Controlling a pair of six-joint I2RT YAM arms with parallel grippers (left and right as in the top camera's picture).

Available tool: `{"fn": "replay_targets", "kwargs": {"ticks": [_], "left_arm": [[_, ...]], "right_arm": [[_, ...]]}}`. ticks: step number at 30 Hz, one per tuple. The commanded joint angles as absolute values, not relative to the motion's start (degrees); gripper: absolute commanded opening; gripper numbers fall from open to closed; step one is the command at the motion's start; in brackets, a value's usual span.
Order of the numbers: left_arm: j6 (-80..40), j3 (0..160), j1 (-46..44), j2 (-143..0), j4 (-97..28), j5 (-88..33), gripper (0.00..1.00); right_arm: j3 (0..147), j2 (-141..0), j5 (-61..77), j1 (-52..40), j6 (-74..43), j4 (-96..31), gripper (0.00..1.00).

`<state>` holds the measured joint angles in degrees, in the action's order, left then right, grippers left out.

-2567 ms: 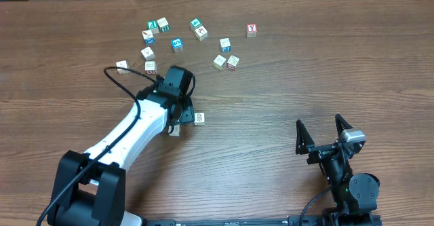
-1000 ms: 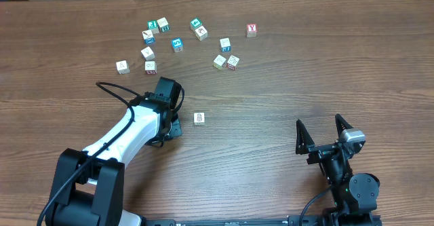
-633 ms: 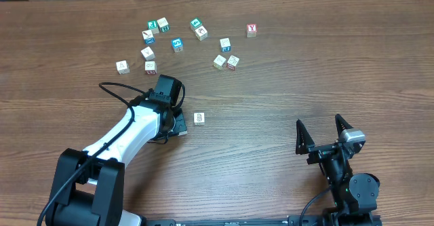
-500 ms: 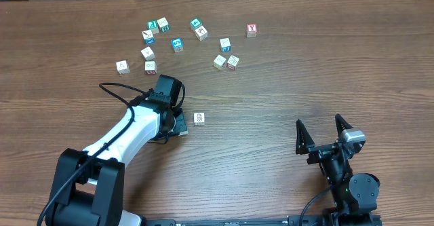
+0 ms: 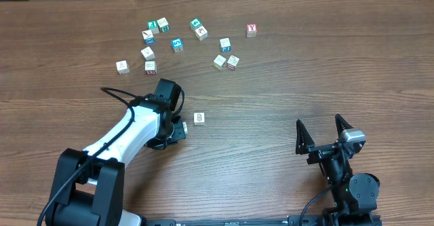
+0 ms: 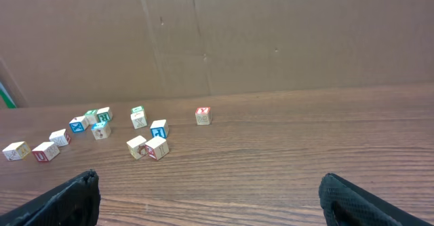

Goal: Form a horizontal line
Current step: 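Lower the I block onto the table left of the 2 block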

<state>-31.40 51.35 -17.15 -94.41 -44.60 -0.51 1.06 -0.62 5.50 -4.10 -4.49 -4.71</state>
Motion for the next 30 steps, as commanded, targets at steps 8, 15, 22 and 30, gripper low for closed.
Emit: {"fn": "replay_targets", "kwargs": {"ticks": [8, 15, 22, 30], "left_arm": [[-31.7, 50.8, -17.0, -94.5, -42.5, -4.5, 0.05], [-31.7, 50.8, -17.0, -94.5, -39.3, -4.5, 0.05], [-31.8, 50.8, -17.1, -94.5, -41.8, -4.6, 0.04], [-31.7, 50.8, -18.8, -94.5, -44.3, -9.0, 0.05]], "right_arm": [[0.5, -0.2, 4.8, -3.7, -4.4, -4.4, 1.00], [0.5, -0.2, 4.8, -3.7, -4.4, -4.4, 1.00], [0.5, -0.2, 4.8, -3.7, -4.4, -4.4, 1.00], [0.5, -0.2, 4.8, -3.7, -4.4, -4.4, 1.00]]}}
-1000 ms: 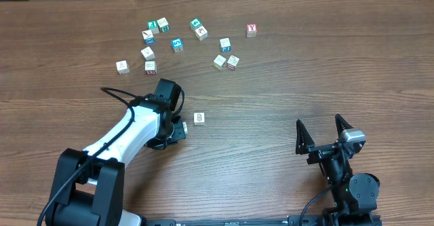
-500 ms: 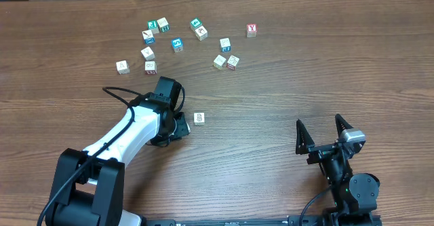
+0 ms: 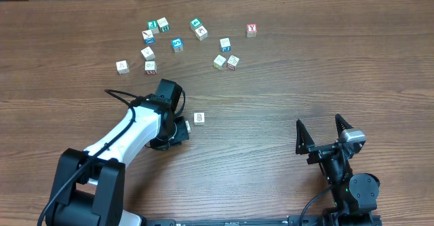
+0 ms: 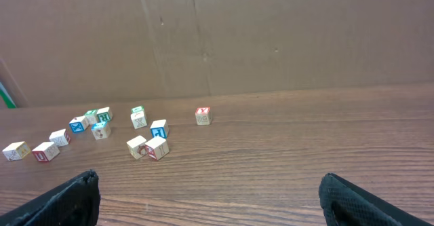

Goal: Form a horizontal line
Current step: 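Lower the I block onto the table left of the 2 block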

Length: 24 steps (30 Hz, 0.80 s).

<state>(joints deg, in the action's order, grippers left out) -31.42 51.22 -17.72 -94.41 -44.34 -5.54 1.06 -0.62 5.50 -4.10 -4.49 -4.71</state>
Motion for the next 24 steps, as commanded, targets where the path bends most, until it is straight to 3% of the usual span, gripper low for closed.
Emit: {"fn": "replay_targets", "kwargs": {"ticks": [1, 24], "left_arm": [[-31.7, 50.8, -19.0, -94.5, -44.3, -9.4, 0.05], [-31.7, 50.8, -19.9, -94.5, -38.5, -8.8, 0.04]], "right_arm": [[0.5, -0.2, 4.8, -3.7, -4.4, -4.4, 1.00], [0.5, -0.2, 4.8, -3.7, -4.4, -4.4, 1.00]]}}
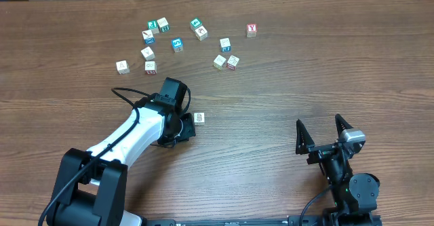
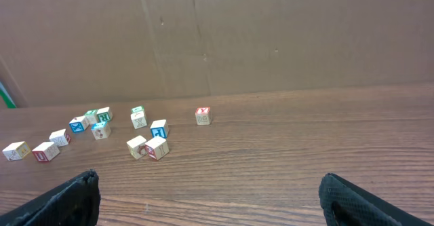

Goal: Form a horizontal line
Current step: 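Lower the I block onto the table left of the 2 block, then push the I block right against the 2 block with the left gripper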

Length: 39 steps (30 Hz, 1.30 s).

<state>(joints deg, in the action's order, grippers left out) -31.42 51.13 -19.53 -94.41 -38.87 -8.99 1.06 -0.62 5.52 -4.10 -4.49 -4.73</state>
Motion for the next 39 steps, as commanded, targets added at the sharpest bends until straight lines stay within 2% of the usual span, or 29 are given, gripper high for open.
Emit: {"fn": "replay_targets", "kwargs": {"ticks": [1, 20, 29, 39], "left_arm": [[-31.7, 50.8, -19.9, -94.5, -38.5, -8.6, 0.04], [-31.7, 50.8, -19.9, -94.5, -36.0, -5.8, 0.04], [-26.8, 50.8, -19.9, -94.5, -41.1, -5.4, 0.04], [-27.4, 50.8, -19.9, -94.5, -42.4, 4.4, 0.04]], "right_arm": [[0.5, -0.2, 4.8, -3.7, -4.4, -4.4, 1.00], [0.5, -0.2, 4.8, -3.7, -4.4, -4.4, 1.00], [0.5, -0.2, 4.8, -3.7, -4.4, -4.4, 1.00], [0.5, -0.2, 4.8, -3.7, -4.4, -4.4, 1.00]]}}
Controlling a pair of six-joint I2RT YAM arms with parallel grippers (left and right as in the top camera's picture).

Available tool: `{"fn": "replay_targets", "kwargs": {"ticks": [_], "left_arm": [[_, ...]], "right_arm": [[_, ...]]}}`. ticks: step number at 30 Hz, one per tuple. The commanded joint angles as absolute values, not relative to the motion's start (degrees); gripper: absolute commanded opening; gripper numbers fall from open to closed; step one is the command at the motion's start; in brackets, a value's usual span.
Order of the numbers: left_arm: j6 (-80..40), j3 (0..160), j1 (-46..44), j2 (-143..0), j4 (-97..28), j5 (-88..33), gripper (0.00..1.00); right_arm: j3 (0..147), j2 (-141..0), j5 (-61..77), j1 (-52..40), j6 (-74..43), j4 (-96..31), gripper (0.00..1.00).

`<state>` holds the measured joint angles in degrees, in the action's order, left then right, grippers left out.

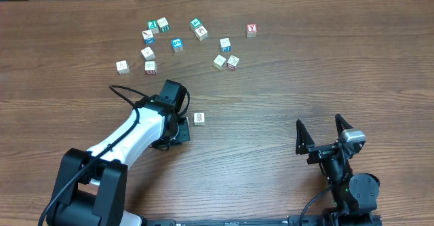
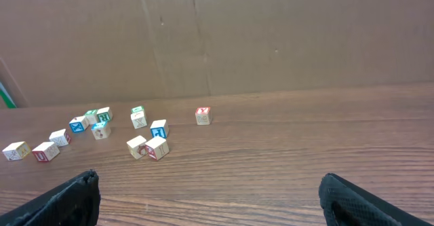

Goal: Form a horizontal line
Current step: 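Push the I block right against the 2 block with the left gripper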

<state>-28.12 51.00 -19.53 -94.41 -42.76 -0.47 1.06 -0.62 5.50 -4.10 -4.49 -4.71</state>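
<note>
Several small lettered wooden blocks lie scattered at the far side of the table, among them a red Y block (image 1: 251,30), a blue block (image 1: 177,44) and a pair of touching blocks (image 1: 226,62); the same scatter shows in the right wrist view, with the red block (image 2: 203,115) at its right. One white block (image 1: 199,118) sits alone near mid-table. My left gripper (image 1: 179,129) hangs low just left of that lone block, its jaws hidden under the wrist. My right gripper (image 1: 323,132) (image 2: 210,202) rests open and empty at the front right.
A brown cardboard wall (image 2: 271,36) stands along the table's far edge. The left arm's black cable (image 1: 122,93) loops out over the table behind the wrist.
The left gripper has drawn back a little to the left, away from the lone white block. The block and the right arm have not moved.
The left gripper first hung a short way left of the lone white block and stayed there. Then it stood closer to the block. Now it is slightly farther left again. No block has changed place, and the right gripper has stayed open.
</note>
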Motion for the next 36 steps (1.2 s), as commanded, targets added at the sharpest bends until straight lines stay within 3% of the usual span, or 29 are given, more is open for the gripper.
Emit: {"fn": "replay_targets", "kwargs": {"ticks": [1, 36], "left_arm": [[-27.4, 50.8, -19.9, -94.5, -42.0, 5.7, 0.04], [-29.4, 50.8, -19.9, -94.5, -31.3, 4.9, 0.06]], "right_arm": [[0.5, -0.2, 4.8, -3.7, -4.4, -4.4, 1.00], [0.5, -0.2, 4.8, -3.7, -4.4, -4.4, 1.00]]}}
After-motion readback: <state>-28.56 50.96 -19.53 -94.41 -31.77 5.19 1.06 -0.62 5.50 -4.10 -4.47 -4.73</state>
